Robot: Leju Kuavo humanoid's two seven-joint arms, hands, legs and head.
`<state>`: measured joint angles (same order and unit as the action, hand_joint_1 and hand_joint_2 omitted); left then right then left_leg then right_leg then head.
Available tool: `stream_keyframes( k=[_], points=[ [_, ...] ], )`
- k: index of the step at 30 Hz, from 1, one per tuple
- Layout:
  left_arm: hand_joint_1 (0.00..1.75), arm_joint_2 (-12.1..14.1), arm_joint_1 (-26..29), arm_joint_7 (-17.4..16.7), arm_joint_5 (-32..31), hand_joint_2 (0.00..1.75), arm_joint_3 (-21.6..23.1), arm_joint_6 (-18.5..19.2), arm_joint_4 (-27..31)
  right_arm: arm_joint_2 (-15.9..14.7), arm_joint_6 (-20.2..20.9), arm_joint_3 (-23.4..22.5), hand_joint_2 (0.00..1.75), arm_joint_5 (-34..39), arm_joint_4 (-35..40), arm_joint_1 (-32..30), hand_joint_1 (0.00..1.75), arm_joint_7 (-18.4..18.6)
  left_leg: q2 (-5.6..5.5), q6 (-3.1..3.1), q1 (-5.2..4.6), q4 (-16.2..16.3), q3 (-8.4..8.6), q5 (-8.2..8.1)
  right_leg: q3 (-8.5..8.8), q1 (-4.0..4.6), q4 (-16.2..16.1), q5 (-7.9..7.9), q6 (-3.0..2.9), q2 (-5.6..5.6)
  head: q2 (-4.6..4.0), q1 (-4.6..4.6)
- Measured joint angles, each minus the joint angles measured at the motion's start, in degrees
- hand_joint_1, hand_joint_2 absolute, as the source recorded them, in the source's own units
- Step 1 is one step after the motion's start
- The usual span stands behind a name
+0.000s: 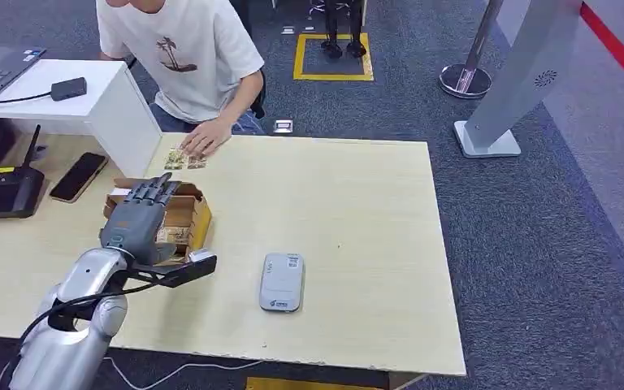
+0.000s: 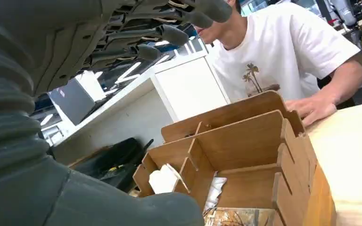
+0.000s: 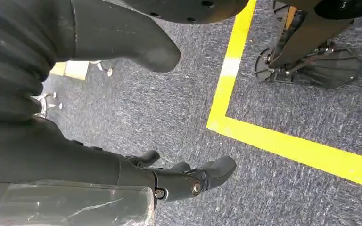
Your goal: Pass the card to the sensor for recognition and then transmit it.
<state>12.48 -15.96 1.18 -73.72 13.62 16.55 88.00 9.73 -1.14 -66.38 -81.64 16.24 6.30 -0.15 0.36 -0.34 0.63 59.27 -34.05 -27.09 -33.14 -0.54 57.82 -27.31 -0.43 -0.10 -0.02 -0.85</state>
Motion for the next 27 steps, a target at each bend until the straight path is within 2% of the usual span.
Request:
stream_keyframes(
  k=[7, 18, 23, 27],
  points=[
    [0.0, -0.13, -0.26, -1.18, 2.91, 1.75, 1.46, 0.59, 0.37, -0.02, -0.15, 0.0, 1.75, 0.2, 0.0, -0.01, 0.0, 0.0, 0.0, 0.0, 0.0, 0.01, 0.01, 0.0, 0.0, 0.0, 0.0, 0.0, 0.0, 0.0, 0.0, 0.0],
    [0.0, -1.99, -0.25, -3.28, 2.23, 1.75, 3.87, 0.37, 2.36, -0.02, -0.37, -0.24, 1.75, 1.62, -0.02, 0.01, 0.0, -0.33, -0.01, 0.0, 0.0, 0.01, 0.0, 0.0, 0.01, 0.0, 0.0, 0.0, 0.0, -0.01, 0.0, 0.0],
    [0.0, -2.38, 0.31, -5.64, 0.59, 1.75, 4.81, 0.5, 4.7, -0.02, -0.61, -0.81, 1.75, 2.67, -0.02, 0.02, 0.0, -0.52, 0.0, 0.01, 0.0, 0.0, -0.01, -0.01, 0.01, 0.0, 0.0, 0.0, 0.0, 0.0, 0.0, 0.02],
    [0.0, -3.45, 2.83, -9.05, -3.85, 1.75, 5.07, -0.46, 7.63, 0.0, -0.81, -1.29, 1.75, 3.32, -0.02, 0.01, 0.0, -0.48, 0.0, 0.02, -0.01, 0.0, -0.01, -0.02, 0.01, 0.0, 0.0, -0.01, 0.01, 0.0, 0.0, 0.0]
  ],
)
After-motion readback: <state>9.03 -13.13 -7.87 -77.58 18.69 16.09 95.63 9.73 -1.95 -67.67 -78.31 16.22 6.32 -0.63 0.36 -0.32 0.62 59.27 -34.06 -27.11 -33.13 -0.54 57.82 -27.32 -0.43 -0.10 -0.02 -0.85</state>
